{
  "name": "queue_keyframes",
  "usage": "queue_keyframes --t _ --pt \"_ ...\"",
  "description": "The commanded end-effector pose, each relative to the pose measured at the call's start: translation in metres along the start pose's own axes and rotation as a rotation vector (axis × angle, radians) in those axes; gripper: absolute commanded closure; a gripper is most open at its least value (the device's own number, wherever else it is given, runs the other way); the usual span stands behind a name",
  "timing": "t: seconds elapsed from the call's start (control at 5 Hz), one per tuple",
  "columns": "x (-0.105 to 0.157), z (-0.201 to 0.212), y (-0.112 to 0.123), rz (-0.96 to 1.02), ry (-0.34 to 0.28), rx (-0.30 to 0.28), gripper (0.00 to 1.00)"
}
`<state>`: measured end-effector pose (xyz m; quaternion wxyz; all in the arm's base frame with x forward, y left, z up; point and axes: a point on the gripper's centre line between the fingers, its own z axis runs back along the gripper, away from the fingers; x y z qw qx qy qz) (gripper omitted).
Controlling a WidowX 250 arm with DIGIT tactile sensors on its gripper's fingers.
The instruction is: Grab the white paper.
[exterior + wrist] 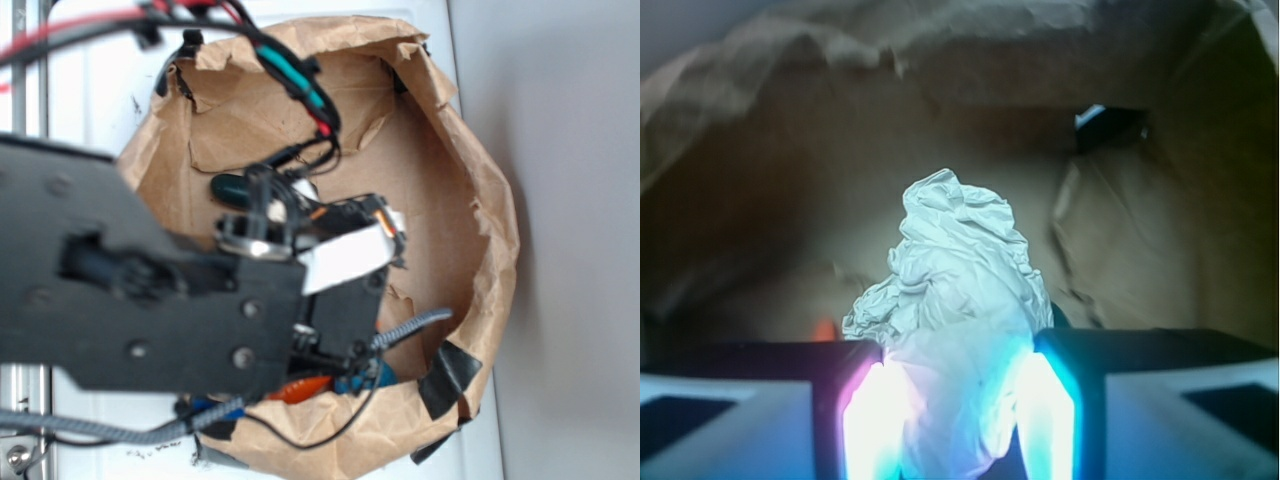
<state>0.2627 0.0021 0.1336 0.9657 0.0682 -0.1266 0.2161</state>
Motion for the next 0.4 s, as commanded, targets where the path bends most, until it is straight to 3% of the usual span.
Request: queue_keyframes --t 0.0,0.2 --pt "-0.0022 0.0641 0.0162 -0.113 -0.038 -0.007 1.00" --pt "-0.0099 0.0717 0.0236 -0.125 -0.085 0.002 1.00"
